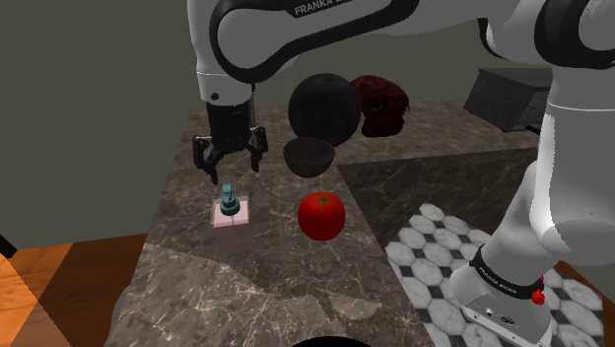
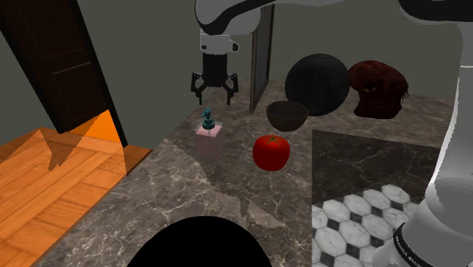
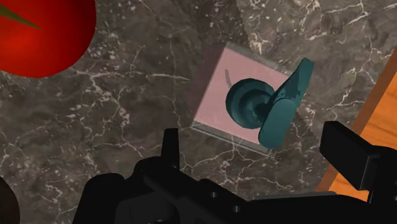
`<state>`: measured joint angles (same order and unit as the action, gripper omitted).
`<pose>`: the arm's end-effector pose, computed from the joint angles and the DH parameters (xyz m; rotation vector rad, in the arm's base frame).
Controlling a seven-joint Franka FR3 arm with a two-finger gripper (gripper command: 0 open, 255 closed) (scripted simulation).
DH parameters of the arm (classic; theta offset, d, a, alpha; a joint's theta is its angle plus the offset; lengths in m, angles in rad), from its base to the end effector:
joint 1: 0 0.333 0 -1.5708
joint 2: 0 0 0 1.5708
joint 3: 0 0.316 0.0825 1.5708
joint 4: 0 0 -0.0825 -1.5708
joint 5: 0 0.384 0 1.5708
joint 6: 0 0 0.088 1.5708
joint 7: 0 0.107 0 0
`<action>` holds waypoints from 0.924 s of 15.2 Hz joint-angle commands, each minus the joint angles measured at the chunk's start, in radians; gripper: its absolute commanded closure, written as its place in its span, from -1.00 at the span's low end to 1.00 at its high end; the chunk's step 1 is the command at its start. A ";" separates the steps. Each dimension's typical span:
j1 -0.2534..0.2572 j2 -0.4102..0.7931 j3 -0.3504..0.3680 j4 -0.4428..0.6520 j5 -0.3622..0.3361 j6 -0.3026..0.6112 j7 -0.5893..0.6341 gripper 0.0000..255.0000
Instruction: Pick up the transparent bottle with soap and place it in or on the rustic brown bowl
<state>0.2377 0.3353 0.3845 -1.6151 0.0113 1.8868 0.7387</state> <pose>0.5408 0.3569 0.4403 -3.0495 0.2096 0.1769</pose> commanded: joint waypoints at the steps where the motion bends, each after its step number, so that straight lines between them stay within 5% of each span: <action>1: 0.030 0.078 0.001 0.096 -0.026 -0.019 0.031 -1.00; 14: 0.036 0.097 -0.002 0.020 -0.032 0.075 0.034 -1.00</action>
<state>0.2738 0.4319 0.3820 -1.5947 -0.0206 1.9615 0.7730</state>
